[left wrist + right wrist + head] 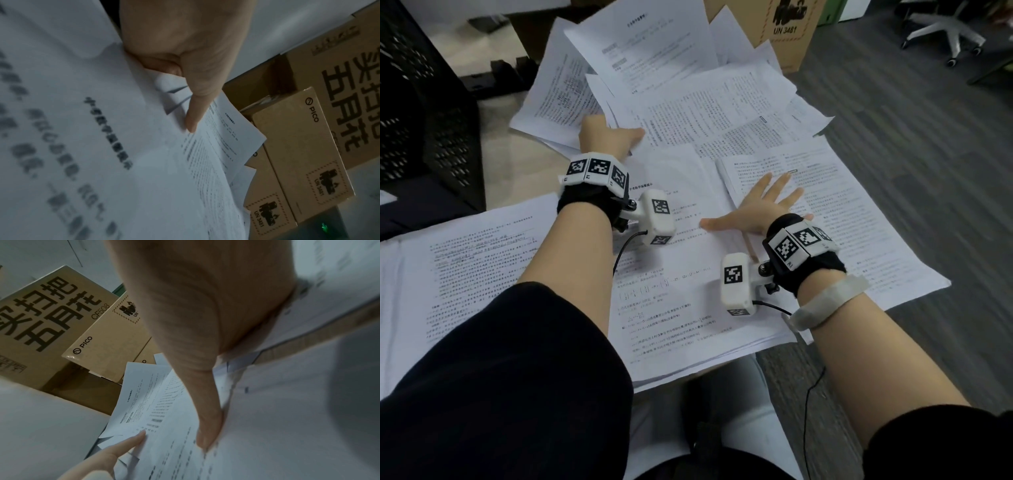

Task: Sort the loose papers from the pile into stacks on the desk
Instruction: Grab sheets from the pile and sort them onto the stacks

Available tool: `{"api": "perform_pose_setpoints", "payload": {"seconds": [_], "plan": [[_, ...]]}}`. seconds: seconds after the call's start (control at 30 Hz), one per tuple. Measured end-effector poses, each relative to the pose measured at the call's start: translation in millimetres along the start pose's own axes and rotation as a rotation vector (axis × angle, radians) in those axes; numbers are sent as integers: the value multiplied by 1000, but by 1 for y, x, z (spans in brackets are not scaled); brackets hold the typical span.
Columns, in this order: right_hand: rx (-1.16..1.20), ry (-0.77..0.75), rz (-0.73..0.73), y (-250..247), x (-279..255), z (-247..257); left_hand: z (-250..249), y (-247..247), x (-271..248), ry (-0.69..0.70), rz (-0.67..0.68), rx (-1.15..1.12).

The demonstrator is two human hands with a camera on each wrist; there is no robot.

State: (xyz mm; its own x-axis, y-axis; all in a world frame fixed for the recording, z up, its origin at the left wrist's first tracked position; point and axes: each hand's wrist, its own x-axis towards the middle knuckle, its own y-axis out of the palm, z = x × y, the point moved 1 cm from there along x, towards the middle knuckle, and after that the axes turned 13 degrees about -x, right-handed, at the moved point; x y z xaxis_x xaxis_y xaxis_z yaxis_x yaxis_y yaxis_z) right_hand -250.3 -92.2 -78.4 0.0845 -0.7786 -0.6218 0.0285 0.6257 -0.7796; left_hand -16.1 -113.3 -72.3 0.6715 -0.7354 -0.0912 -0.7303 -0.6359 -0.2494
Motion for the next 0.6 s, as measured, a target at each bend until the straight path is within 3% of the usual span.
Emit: {"api": "perform_pose_setpoints", "payload": {"seconds": [0.2,0.6], "plan": [[-4,2,-1,0,2,1,-7,-3,7,-29,-39,-36],[-9,12,-20,0,-2,1,-39,-3,-5,250,-48,-141]]}}
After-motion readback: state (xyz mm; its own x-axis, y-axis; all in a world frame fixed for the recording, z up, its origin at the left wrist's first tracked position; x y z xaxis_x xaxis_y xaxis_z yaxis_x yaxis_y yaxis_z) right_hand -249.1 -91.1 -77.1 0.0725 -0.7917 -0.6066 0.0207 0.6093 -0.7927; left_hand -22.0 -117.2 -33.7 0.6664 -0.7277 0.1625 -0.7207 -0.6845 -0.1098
